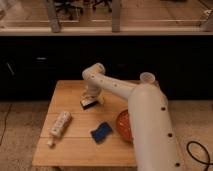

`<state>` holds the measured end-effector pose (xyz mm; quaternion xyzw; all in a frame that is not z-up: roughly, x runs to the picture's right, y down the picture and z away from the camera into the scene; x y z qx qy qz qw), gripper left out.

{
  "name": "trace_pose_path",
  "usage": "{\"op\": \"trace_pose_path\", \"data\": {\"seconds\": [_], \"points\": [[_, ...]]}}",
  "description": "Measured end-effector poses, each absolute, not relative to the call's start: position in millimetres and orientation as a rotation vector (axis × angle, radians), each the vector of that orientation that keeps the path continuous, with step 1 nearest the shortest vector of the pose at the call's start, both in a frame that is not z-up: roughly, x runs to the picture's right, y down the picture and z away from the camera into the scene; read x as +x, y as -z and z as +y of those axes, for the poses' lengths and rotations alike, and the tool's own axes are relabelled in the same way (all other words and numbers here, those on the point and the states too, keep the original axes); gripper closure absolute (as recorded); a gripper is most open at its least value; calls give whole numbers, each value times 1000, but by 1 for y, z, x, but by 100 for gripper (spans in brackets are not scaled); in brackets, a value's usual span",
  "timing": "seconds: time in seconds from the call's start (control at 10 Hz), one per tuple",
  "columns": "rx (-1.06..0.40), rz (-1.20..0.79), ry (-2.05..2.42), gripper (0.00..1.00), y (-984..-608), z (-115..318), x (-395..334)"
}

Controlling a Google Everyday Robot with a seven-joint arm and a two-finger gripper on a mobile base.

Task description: Place the eraser on the white sponge

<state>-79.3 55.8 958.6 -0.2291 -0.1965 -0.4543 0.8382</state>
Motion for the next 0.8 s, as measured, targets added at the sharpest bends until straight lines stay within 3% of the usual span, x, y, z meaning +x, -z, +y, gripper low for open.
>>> {"op": "trace_pose_path", "data": {"seconds": [0.8], "points": [[-463, -401, 829, 20, -963, 51, -91]]}}
